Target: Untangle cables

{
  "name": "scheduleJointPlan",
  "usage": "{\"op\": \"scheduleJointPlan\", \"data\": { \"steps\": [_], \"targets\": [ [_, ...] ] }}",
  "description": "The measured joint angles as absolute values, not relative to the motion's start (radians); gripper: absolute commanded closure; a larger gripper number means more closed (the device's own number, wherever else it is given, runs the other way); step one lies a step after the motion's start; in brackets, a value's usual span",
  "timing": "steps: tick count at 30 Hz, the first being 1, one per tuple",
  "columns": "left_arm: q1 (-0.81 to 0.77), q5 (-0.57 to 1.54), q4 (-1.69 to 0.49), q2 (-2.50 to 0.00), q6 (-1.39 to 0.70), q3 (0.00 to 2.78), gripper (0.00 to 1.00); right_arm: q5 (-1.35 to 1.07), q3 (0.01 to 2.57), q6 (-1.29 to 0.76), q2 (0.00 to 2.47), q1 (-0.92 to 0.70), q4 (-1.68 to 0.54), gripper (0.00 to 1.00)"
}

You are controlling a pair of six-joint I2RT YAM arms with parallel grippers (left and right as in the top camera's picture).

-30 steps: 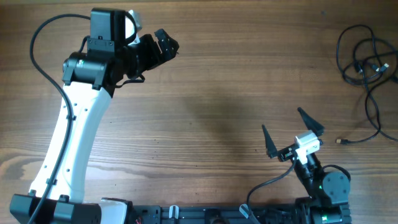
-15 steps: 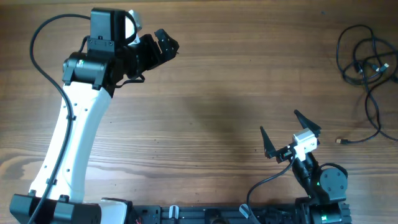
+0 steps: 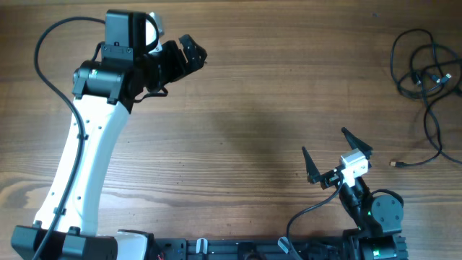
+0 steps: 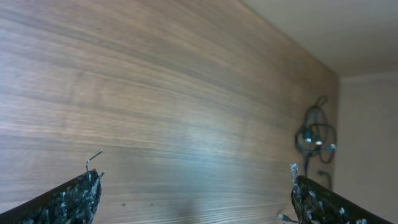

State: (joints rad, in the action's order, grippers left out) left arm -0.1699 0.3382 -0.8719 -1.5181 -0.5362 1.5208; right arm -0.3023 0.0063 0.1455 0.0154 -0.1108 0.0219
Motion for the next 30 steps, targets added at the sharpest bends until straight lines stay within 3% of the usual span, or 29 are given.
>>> {"op": "scheduleJointPlan", "data": {
  "steps": [7,15,19,30],
  "targets": [
    [-0.112,0.243,-0.888,-1.346,-0.536,1.483,0.00,-0.302,0.006,0.146,0.015,-0.111,0.022,0.00],
    [0.082,0.127,-0.453,-0.810,-0.498,1.068,0.00,-0.302,0.006,0.144,0.014,-0.111,0.022,0.00],
    [0.126,0.116,-0.363,-0.561,-0.397,0.819,0.00,-0.302,0.006,0.142,0.013,-0.111,0.022,0.00],
    [0.115,0.111,-0.081,-0.257,-0.293,0.364,0.00,-0.302,0.006,0.142,0.013,-0.111,0.022,0.00]
  ]
}}
